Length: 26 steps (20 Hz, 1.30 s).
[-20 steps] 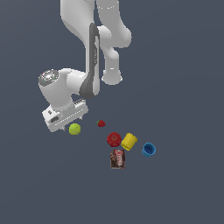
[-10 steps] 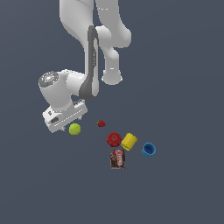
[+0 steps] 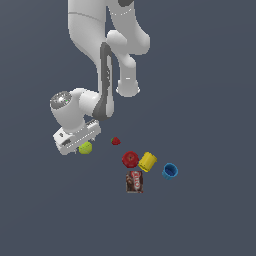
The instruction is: Pick up a designated object from a clutter of objects.
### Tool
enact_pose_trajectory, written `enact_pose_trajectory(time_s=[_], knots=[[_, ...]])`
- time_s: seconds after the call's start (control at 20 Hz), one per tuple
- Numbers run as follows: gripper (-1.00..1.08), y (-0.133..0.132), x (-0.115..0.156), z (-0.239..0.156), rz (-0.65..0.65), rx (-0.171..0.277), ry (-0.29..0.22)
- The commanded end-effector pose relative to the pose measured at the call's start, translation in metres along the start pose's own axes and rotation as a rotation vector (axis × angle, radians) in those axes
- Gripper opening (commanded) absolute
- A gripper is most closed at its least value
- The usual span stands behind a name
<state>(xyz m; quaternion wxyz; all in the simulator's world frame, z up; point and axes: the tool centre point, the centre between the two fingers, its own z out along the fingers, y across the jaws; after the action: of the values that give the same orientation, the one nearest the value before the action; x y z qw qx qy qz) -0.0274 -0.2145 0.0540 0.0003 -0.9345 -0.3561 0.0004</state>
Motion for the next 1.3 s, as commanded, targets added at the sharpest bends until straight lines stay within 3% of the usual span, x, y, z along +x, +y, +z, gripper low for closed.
enact_pose_trajectory(time_s=[0.0,0.2,0.25,1.25], knots=[[1.0,0.0,0.0,0.008,-0.001,-0.001,0.0],[1.0,0.001,0.0,0.013,-0.001,-0.001,0.0],[-1.0,0.001,0.0,0.013,-0.001,-0.001,0.0],[-1.0,-0.01,0.002,-0.007,0.0,-0.002,0.001]])
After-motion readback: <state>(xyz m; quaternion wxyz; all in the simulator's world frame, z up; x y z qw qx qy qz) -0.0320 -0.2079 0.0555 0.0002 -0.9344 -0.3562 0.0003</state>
